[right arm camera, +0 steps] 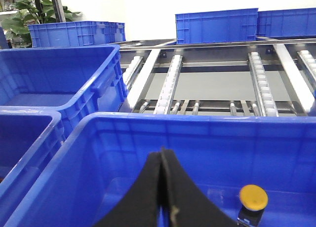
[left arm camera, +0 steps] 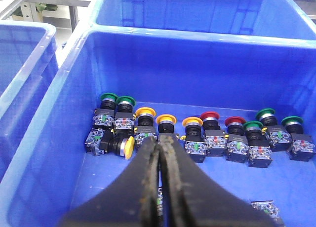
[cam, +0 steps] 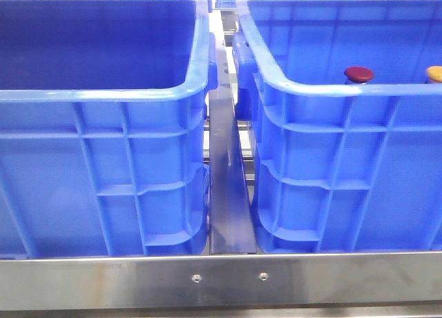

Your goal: Pick red and yellow buttons and place in box

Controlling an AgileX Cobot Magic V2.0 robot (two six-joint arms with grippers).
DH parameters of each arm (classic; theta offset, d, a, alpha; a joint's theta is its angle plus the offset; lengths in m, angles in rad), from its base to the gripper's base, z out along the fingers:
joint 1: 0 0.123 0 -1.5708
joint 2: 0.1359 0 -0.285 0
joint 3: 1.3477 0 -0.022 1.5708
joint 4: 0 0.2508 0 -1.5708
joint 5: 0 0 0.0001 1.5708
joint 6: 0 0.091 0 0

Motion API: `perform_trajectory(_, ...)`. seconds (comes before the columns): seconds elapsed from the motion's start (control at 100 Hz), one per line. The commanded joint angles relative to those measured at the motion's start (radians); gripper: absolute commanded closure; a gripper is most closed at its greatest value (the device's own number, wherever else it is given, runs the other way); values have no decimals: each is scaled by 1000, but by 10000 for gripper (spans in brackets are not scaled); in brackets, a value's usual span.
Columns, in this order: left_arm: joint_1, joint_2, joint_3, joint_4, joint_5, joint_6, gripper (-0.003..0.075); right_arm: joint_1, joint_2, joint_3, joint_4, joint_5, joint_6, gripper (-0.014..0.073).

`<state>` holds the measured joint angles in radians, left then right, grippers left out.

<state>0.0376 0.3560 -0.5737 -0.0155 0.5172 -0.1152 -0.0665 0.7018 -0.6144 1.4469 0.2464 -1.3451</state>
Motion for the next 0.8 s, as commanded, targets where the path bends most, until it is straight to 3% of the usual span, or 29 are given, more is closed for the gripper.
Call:
perform_trajectory(0.0, -1, 7, -28, 1, -79, -1, 739, -3, -5, -26, 9, 4, -7, 662)
perform_trajectory(0.49, -1, 7, -24, 1, -80, -1, 739, -3, -5, -26, 9, 4, -7, 662)
perform_trajectory(0.79, -27, -61, 121, 35, -257, -1, 739, -3, -5, -26, 9, 4, -7, 662)
